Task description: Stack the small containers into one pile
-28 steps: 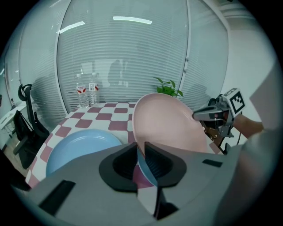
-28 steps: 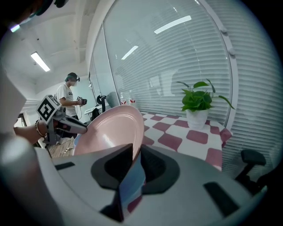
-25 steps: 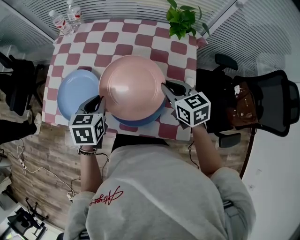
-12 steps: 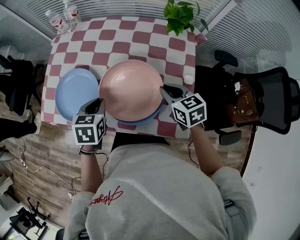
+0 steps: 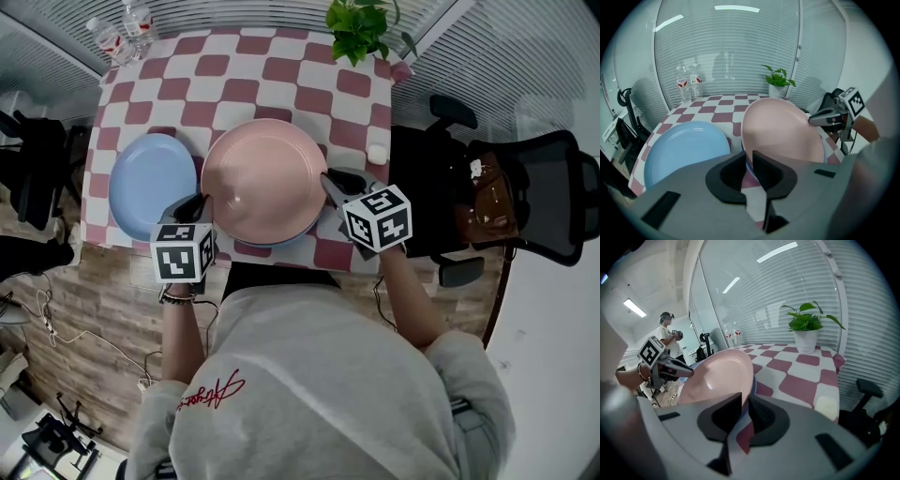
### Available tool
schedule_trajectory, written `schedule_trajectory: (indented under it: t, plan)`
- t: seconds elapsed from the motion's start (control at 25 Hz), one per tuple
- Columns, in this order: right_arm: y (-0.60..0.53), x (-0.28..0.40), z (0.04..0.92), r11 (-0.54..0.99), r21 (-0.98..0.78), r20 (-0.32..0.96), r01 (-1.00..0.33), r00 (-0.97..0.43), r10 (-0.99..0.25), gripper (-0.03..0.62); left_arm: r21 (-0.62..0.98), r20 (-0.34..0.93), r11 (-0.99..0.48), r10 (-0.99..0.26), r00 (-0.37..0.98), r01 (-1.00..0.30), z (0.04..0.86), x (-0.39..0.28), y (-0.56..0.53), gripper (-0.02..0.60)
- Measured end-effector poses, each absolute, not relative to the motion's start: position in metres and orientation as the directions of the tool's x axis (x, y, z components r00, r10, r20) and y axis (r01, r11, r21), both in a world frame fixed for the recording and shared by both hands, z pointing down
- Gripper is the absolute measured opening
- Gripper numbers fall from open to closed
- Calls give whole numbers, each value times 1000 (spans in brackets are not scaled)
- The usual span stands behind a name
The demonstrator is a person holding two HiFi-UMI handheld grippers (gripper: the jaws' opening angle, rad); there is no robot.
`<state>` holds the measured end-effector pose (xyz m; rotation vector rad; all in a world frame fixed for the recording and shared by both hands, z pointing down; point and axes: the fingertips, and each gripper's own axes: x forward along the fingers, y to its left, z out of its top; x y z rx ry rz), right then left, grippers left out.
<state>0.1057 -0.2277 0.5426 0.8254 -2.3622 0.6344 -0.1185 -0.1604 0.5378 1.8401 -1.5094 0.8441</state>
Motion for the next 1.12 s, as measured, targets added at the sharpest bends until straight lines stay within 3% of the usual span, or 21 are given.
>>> schedule_trajectory:
  t: [0.64,1.12]
  plan:
    - [-226,103,552,761,-101,672,-641,-608,-423,52,-64,816,-188,-575,57,-980,555,-118,-158,57]
    - [-227,103,554,784,-87,670,-615,-618,-411,55,-43,796,-145,-602,54,-989,555,-119,-159,57]
